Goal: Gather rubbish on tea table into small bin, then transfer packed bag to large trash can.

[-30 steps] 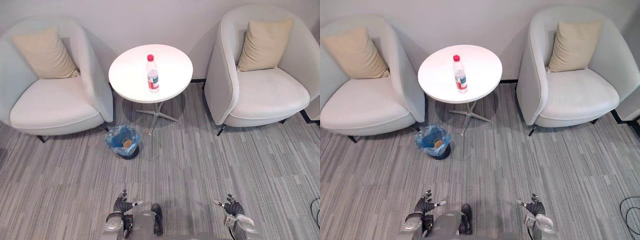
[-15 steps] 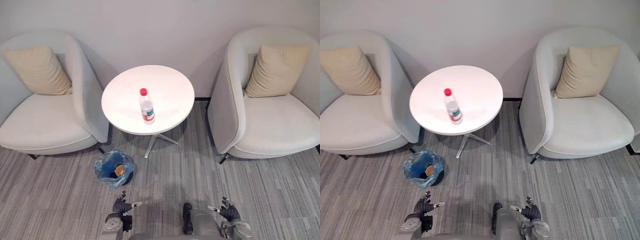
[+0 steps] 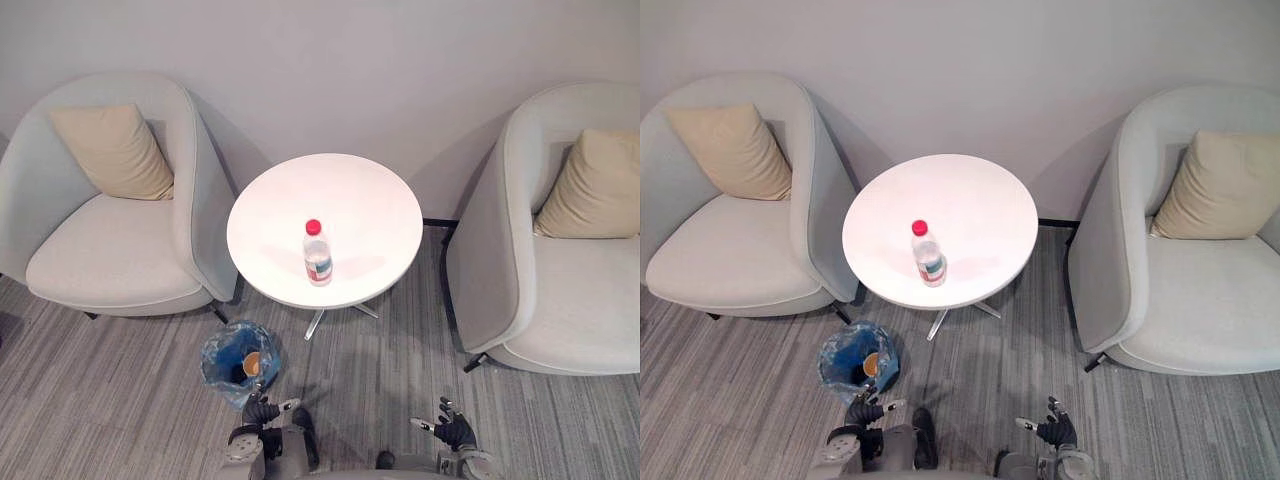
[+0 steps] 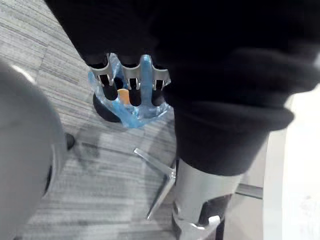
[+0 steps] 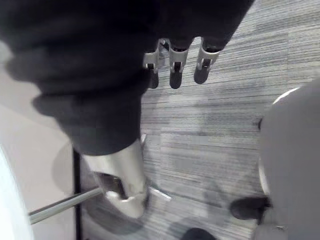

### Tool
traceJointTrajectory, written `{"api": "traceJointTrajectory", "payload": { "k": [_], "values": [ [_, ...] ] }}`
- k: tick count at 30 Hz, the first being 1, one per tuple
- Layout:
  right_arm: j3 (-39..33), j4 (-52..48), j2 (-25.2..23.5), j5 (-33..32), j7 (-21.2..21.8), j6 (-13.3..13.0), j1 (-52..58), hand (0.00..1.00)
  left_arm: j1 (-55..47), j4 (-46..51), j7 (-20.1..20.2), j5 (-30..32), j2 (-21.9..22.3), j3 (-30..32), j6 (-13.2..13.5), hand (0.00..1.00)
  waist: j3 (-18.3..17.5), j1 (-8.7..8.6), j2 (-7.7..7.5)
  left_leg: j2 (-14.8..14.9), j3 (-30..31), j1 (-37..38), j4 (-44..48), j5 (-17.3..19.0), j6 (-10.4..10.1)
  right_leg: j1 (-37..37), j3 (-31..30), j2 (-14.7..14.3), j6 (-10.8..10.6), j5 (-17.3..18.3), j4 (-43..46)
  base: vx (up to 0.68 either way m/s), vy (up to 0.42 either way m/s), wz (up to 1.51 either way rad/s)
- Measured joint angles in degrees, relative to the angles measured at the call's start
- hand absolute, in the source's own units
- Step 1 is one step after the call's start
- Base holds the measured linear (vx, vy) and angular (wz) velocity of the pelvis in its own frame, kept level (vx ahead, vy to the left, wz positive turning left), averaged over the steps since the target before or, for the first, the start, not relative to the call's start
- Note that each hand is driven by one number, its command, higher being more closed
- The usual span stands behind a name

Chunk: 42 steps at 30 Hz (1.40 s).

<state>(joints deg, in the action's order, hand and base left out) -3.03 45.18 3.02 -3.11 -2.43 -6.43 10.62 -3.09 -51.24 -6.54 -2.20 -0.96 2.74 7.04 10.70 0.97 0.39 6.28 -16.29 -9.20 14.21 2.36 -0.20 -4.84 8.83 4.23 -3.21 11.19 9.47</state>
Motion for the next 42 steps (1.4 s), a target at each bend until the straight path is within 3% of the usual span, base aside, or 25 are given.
{"api": "traceJointTrajectory", "payload": {
  "k": [3, 4, 7, 10, 11, 12, 13, 14, 15, 18, 21, 27, 29, 33, 38, 42],
  "values": [
    [0.01, 0.31, 0.25, 1.89, 0.25, -0.03, -0.32, 0.00, 0.30, -1.31, 0.00, -0.03, -0.85, -0.67, -0.15, 0.00, -0.01, 0.15, -0.46, -3.01, -1.46, 2.22, 0.59, 4.42, 1.24, 1.33, -2.11, 3.68, -2.30, 3.15, 7.17, 0.25, 0.131, -0.08],
    [0.07, 0.70, 0.67, 1.94, 0.41, -0.15, -0.79, 0.00, -0.14, -1.41, 0.01, -0.03, -0.90, -0.94, -0.15, 0.00, -0.10, 0.02, -0.10, -3.71, -1.85, 4.12, -0.34, 5.29, 1.16, 3.35, -3.47, 4.55, -2.88, 3.52, 13.56, 0.23, 0.138, -0.12],
    [0.88, 1.29, 0.63, 1.96, 1.06, -0.21, -1.50, 0.00, -0.38, -1.53, 0.07, -0.06, -2.10, -2.14, -0.16, 0.00, -0.37, -0.24, -1.08, -5.36, -1.13, 7.75, -2.24, 6.08, 2.17, 8.81, -5.45, 6.31, -3.83, 2.76, 28.41, 0.24, 0.095, 0.10],
    [1.33, 1.79, 0.75, 2.01, 1.47, -0.47, -2.00, 0.00, 0.45, -1.73, 0.09, -0.64, -2.59, -2.63, -0.19, 0.00, -0.66, -0.86, -1.28, -4.64, 2.12, 9.16, -2.38, 6.88, 2.35, 12.72, -5.64, 4.50, -1.36, 7.34, 31.96, 0.25, -0.056, 0.51],
    [1.33, 1.77, 0.91, 1.99, 1.48, -0.60, -2.18, 0.00, 0.66, -1.74, 0.08, -0.67, -2.62, -2.61, -0.19, 0.00, -0.52, -1.01, -1.05, -4.02, 2.80, 9.64, -2.52, 6.85, 2.30, 13.58, -5.76, 3.48, -0.87, 7.95, 31.59, 0.27, -0.139, 0.69],
    [1.38, 1.73, 1.35, 1.90, 1.47, -1.06, -2.46, 0.00, 0.77, -1.77, 0.06, -0.72, -2.61, -2.54, -0.17, 0.00, 0.01, -1.68, 0.11, -2.36, 4.57, 10.87, -2.59, 6.54, 1.80, 15.24, -6.80, 0.54, -0.65, 8.26, 26.44, 0.24, -0.169, 0.53],
    [1.42, 1.65, 1.33, 1.76, 1.45, -1.19, -2.42, 0.00, 0.55, -1.86, 0.07, -0.72, -2.72, -2.52, -0.15, 0.00, -0.23, -1.69, -0.32, -2.24, 5.15, 11.34, -2.50, 6.48, 1.43, 15.30, -7.71, -0.16, -0.72, 7.95, 22.65, 0.27, -0.180, 0.61],
    [1.83, 1.86, 0.82, 1.49, 1.45, -1.35, -1.63, 0.00, -0.36, -2.31, 0.16, -0.73, -3.85, -2.47, 0.13, 0.00, -1.15, -1.57, -2.07, -4.30, 5.76, 11.84, -2.43, 6.39, -0.14, 15.10, -8.80, 0.74, 0.50, -2.90, 11.65, 0.30, -0.200, 0.50],
    [1.28, 2.92, 0.87, 0.93, 1.42, -1.53, -1.94, 0.00, 0.16, -3.74, 0.17, -1.15, -2.67, -2.05, -0.01, 0.00, -1.61, -1.94, -1.36, -2.94, 7.58, 12.62, -2.51, 7.23, -1.51, 14.67, -8.21, -0.09, 1.00, -2.94, 13.10, 0.27, -0.153, 0.42],
    [1.21, 3.19, 1.75, 0.91, 1.33, -1.70, -1.92, 0.00, -0.54, -3.87, 0.25, -1.25, -0.26, -2.05, 0.19, 0.00, -2.53, -1.16, 1.22, -0.49, 8.17, 12.74, -4.10, 6.82, -2.24, 12.78, -7.36, -2.51, 2.25, -4.12, 8.29, 0.20, -0.146, 0.02],
    [1.09, 3.08, 1.85, 0.82, 1.05, -1.77, -2.00, 0.00, -0.56, -4.28, 0.28, -1.38, 0.21, -2.00, 0.22, 0.00, -2.48, -1.47, 1.50, 1.33, 8.47, 13.59, -6.02, 5.62, -4.05, 10.32, -6.65, -4.56, 3.26, -5.87, 3.29, 0.10, -0.113, 0.01],
    [0.39, -6.15, 4.75, 0.28, 0.84, -1.12, -0.78, 0.00, -0.71, -3.09, 0.90, -1.76, -1.52, -2.03, 0.25, 0.00, -2.54, -1.33, 1.63, 1.40, 10.09, 13.49, -6.50, 4.95, -4.74, 5.90, -5.32, -4.72, 3.08, -9.43, -4.04, 0.00, 0.019, 0.15],
    [-4.74, -3.47, 8.80, -5.19, 4.45, -3.15, -3.85, 0.00, -0.93, -2.08, 1.80, -1.69, -3.52, -2.26, 0.27, 0.00, -2.53, -1.43, 1.62, 0.21, 11.67, 13.14, -7.34, 3.65, -4.49, 4.31, -3.94, -3.96, 2.48, -11.22, -7.01, -0.07, 0.037, 0.34],
    [-9.23, 1.79, 15.37, -5.28, 2.60, -4.52, -8.01, 0.00, -2.22, -0.53, 3.96, -1.49, -5.13, -2.68, 0.78, 0.00, -2.56, -0.96, 2.59, -0.56, 13.22, 13.87, -10.03, 2.91, -4.02, 2.53, -2.35, -3.35, 2.20, -13.49, -10.41, -0.10, 0.051, 0.29],
    [-7.64, -0.05, 14.49, -3.30, 2.36, -4.30, -7.91, 0.00, -3.87, -0.57, 5.06, -0.88, -5.97, -3.34, 0.63, 0.00, -2.51, -0.15, 2.29, -0.89, 14.67, 13.89, -12.03, 1.89, -4.31, 1.18, -1.15, -3.25, 2.00, -15.79, -13.70, -0.13, -0.005, 0.13],
    [-6.00, -14.29, 14.41, -1.35, 2.81, -4.19, -2.62, 0.00, -4.94, -0.53, 5.19, -0.88, -6.04, -3.15, 0.63, 0.00, -2.74, -0.24, 2.61, -0.86, 14.97, 13.87, -11.96, 2.18, -4.46, 1.11, -0.98, -3.23, 2.09, -15.69, -13.70, -0.08, -0.006, 0.03]
  ]
}}
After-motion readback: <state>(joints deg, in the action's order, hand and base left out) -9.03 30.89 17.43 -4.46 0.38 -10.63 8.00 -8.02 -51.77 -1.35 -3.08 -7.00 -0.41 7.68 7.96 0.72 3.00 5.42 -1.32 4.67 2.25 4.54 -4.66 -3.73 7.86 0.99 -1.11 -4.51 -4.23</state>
